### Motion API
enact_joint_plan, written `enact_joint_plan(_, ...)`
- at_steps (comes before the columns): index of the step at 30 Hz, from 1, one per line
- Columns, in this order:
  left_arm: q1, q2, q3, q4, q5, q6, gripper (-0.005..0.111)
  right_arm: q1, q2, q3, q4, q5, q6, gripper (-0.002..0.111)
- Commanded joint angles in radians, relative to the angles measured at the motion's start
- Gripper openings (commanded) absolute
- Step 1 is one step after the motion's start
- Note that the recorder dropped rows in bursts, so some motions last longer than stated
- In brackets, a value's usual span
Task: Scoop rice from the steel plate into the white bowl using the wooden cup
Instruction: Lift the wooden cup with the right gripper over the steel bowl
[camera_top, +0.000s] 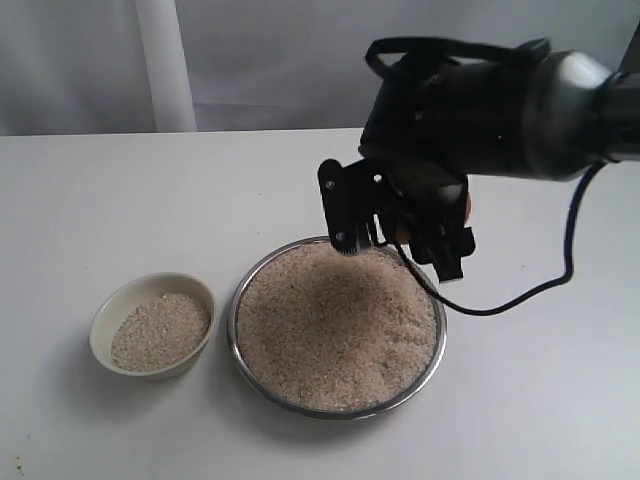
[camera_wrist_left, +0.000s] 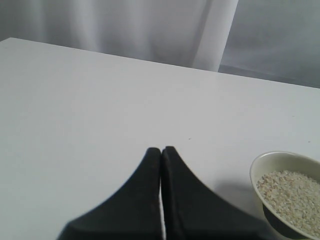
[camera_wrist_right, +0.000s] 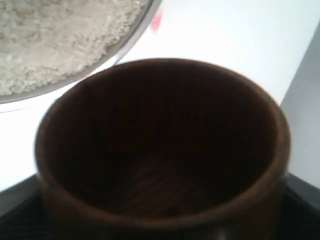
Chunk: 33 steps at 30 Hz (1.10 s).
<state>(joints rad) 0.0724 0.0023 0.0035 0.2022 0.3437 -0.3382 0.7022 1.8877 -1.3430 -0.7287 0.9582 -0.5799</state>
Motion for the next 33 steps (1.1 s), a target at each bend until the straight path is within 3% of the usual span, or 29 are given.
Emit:
enact_joint_plan(1,-0.003,-0.002,-0.004,-0.006,-0.006,-0.001,0.000,0.010,0.055,-0.010,-0.024,0.015,-0.029,0.000)
enact_joint_plan(12,-0.003,-0.002,-0.004,-0.006,-0.006,-0.001,0.000,0.046,0.160,-0.010,-0.050,0.045,-0.123,0.000)
enact_joint_plan(33,-0.003,-0.002,-0.004,-0.006,-0.006,-0.001,0.000,0.078,0.187,-0.010,-0.044,0.071,-0.123,0.000)
